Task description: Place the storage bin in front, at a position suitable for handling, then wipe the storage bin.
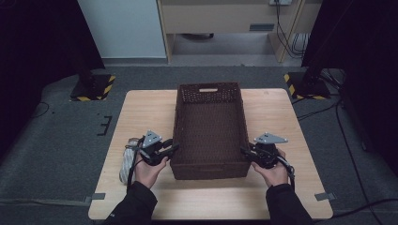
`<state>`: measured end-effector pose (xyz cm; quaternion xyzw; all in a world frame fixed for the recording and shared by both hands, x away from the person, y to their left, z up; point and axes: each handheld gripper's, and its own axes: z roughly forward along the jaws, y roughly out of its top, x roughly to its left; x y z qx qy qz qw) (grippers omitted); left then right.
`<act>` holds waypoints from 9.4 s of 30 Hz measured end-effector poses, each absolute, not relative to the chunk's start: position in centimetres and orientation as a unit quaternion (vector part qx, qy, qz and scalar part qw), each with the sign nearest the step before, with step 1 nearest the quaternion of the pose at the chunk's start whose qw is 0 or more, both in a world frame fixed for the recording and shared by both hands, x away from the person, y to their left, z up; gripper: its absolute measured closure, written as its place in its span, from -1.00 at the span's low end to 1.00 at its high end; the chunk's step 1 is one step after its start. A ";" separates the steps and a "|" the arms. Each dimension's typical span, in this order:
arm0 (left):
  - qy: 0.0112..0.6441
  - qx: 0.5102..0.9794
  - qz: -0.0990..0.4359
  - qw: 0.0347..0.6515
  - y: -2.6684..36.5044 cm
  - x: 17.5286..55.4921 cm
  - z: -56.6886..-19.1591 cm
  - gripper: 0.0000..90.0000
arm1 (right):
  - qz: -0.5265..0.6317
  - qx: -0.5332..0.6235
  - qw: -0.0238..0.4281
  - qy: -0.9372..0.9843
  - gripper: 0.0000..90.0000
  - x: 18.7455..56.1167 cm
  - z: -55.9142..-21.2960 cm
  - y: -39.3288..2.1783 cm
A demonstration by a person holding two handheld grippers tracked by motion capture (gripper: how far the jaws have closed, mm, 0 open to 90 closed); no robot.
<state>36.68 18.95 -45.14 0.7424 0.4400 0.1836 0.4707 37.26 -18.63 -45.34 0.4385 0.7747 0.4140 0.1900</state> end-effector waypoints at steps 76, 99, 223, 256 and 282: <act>0.501 0.707 0.241 0.437 27.6 33.4 -44.8 -0.39 | 0.408 0.434 0.215 0.774 0.02 36.5 -44.0 -19.2; 0.572 0.727 0.207 0.320 29.9 35.6 -50.9 -0.48 | 0.410 0.438 0.207 0.773 -0.07 36.7 -44.4 -19.2; 0.481 0.706 0.226 0.468 25.3 45.3 -45.2 0.16 | 0.402 0.410 0.143 0.806 0.51 38.5 -45.3 -18.4; 0.520 0.733 0.173 0.403 23.8 48.4 -50.6 0.35 | 0.399 0.408 0.153 0.807 0.48 37.9 -45.3 -18.2; 0.507 0.747 0.163 0.398 23.4 48.3 -51.8 0.35 | 0.398 0.409 0.155 0.806 0.48 37.8 -45.3 -18.2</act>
